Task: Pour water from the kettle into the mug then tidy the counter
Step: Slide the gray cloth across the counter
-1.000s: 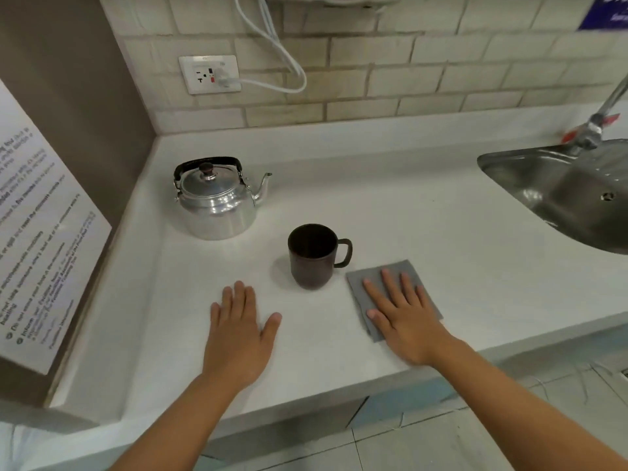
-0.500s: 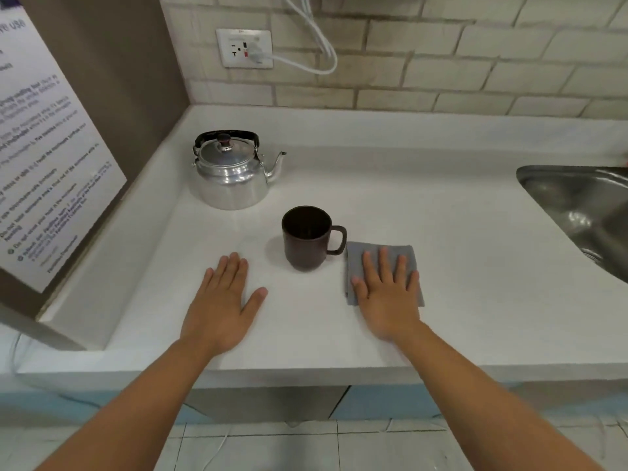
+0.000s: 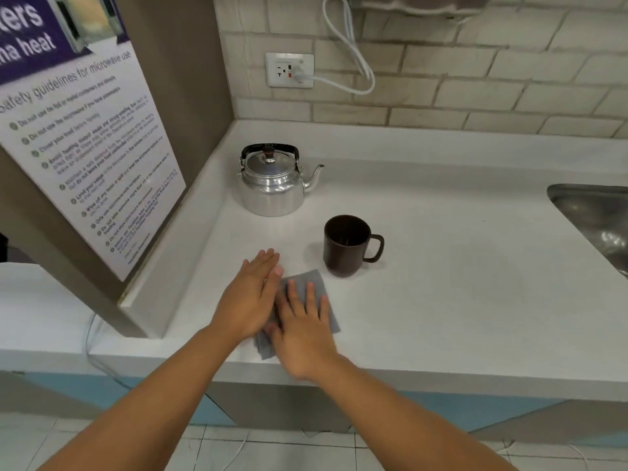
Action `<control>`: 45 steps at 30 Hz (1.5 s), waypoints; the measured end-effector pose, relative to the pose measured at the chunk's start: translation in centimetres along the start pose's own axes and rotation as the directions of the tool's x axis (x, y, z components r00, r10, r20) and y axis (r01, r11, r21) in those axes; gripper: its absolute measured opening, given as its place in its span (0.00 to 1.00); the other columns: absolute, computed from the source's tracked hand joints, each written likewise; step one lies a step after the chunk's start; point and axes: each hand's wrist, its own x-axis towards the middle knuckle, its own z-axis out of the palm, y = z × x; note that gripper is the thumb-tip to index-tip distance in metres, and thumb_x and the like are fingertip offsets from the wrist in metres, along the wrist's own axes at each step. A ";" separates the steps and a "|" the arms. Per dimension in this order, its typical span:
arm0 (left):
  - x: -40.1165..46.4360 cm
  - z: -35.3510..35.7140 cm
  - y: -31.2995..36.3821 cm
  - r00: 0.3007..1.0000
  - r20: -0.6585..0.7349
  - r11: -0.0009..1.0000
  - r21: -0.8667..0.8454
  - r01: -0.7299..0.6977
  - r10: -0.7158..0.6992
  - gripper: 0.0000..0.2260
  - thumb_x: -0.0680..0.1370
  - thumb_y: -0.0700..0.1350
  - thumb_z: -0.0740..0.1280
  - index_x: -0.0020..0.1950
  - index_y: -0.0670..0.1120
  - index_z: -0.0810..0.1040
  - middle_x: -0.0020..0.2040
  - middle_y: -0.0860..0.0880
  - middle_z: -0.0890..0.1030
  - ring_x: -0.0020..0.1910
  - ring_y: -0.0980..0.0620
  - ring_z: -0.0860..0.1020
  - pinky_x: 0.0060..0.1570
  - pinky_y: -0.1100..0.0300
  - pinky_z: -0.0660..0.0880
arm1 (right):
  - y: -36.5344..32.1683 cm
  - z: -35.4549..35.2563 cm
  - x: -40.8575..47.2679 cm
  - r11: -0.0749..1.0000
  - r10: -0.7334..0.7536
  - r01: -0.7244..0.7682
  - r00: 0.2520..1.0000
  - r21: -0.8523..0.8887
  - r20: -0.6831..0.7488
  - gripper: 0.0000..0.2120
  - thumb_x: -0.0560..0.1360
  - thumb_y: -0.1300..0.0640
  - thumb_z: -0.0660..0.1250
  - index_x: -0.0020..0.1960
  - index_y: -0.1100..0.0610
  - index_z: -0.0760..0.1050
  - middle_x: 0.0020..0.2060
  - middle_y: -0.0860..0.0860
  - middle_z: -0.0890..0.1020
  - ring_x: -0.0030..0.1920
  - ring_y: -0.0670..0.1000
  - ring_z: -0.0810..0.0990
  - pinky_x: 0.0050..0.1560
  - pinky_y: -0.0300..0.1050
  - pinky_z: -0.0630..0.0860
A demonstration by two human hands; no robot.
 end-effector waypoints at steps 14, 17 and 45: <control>7.5 1.4 -3.6 0.960 0.255 0.862 0.506 -0.031 -0.115 0.25 0.83 0.55 0.41 0.77 0.50 0.39 0.79 0.47 0.40 0.77 0.47 0.39 0.74 0.50 0.38 | 10.6 -3.7 -2.3 0.925 0.356 -0.373 0.916 -0.068 -0.183 0.28 0.81 0.46 0.41 0.77 0.54 0.37 0.78 0.51 0.39 0.77 0.56 0.35 0.76 0.54 0.36; 12.0 3.3 -1.6 0.945 0.317 0.859 0.503 -0.100 -0.076 0.25 0.83 0.55 0.41 0.78 0.49 0.40 0.79 0.46 0.40 0.77 0.45 0.40 0.75 0.48 0.39 | 11.4 -3.3 -2.3 0.932 0.338 -0.356 0.921 -0.071 -0.191 0.28 0.81 0.44 0.40 0.77 0.53 0.37 0.78 0.49 0.39 0.76 0.54 0.34 0.75 0.52 0.36; -3.1 -2.3 -4.3 0.817 0.524 0.837 0.313 -0.448 0.242 0.24 0.81 0.62 0.41 0.76 0.61 0.39 0.78 0.60 0.40 0.75 0.61 0.34 0.74 0.56 0.35 | 11.2 -4.0 -2.7 0.935 0.336 -0.345 0.935 -0.080 -0.113 0.29 0.81 0.44 0.40 0.77 0.55 0.37 0.78 0.52 0.39 0.77 0.57 0.35 0.76 0.55 0.37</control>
